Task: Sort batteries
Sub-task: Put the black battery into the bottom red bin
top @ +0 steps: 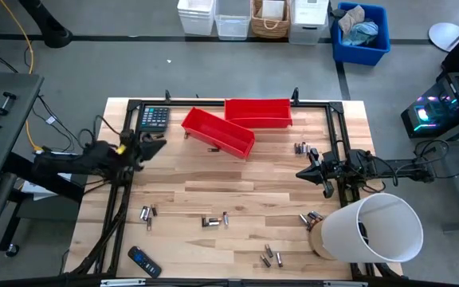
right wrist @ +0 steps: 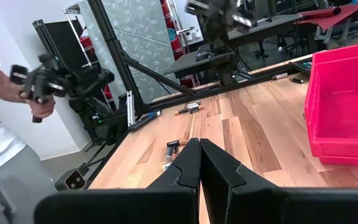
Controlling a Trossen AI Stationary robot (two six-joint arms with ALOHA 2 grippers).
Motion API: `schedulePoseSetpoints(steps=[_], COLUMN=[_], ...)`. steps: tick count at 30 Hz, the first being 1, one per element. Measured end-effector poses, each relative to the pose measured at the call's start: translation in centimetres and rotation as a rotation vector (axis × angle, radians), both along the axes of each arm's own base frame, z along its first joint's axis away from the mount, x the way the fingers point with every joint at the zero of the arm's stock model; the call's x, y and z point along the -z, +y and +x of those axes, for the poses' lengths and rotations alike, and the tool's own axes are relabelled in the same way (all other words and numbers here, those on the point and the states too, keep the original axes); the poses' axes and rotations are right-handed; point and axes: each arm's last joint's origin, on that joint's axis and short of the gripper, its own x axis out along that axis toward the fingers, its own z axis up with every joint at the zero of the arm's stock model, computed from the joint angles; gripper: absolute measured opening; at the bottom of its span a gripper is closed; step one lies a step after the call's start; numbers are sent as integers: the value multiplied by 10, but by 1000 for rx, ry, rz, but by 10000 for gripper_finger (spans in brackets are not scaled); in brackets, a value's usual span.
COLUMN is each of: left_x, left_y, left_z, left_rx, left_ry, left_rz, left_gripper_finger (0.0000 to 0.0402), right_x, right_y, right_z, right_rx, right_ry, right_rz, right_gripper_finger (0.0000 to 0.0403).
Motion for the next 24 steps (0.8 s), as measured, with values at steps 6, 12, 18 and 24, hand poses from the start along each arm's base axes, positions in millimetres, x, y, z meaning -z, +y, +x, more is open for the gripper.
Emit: schedulePoseSetpoints(steps=[6,12,18,24], left_x=[-27,-11,4,22], left_y=[-13,-44,-87,-112], left_z=[19,32,25,27], left_rx=[396,854,1099,1045], left_ry=[740,1169,1342,1342], left_rz=[148,13,145,673], left_gripper_finger=[13,66,113,124], right_x=[0,0,0,0], right_y=[0,0,0,0], right_z=[0,0,0,0], right_rx=[0,0,0,0], right_ry=[0,0,0,0], right_rz=[0,0,0,0], right_gripper_finger=[0,0,0,0])
